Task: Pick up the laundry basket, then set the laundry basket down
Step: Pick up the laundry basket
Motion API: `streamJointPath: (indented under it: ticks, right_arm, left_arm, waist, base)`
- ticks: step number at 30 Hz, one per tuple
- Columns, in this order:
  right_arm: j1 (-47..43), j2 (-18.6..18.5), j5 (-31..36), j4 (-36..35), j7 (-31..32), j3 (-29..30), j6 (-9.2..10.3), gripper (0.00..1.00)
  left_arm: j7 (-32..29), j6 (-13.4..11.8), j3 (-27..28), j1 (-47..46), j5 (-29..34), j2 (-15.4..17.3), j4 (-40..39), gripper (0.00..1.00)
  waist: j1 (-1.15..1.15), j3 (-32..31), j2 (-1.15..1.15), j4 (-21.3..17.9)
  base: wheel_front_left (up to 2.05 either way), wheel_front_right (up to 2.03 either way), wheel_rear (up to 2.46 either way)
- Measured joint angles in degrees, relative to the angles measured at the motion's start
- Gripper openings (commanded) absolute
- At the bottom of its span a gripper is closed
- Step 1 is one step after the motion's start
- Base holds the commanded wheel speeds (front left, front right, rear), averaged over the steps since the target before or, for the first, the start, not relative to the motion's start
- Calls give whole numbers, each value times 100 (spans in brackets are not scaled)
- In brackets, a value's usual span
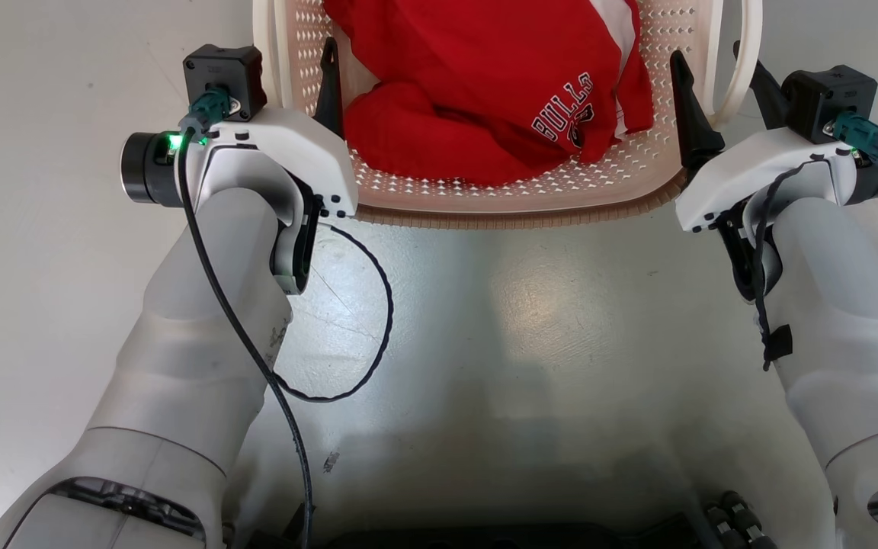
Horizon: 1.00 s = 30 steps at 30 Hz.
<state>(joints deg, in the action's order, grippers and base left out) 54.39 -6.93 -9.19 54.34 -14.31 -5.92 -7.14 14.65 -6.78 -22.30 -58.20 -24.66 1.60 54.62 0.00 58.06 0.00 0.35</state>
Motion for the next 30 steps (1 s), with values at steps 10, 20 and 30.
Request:
streamJointPath:
  ticks: [10, 20, 30]
  right_arm:
    - [122, 23, -222, 151, 0, -149, 0, 100]
    - [336, 19, -327, 294, 0, -250, 0, 97]
    - [347, 10, -495, 409, 0, -359, 0, 0]
  left_arm:
    - [1, -27, -58, -34, -58, 0, 244, 100]
    - [1, -27, -62, -180, -58, -1, 301, 100]
    - [1, -27, -108, -181, -58, -2, 312, 13]
  waist:
    - [0, -34, 0, -11]
    - [0, -21, 0, -9]
    - [0, -18, 0, 5]
  base:
    - [0, 0, 0]
    - [0, 0, 0]
    - [0, 0, 0]
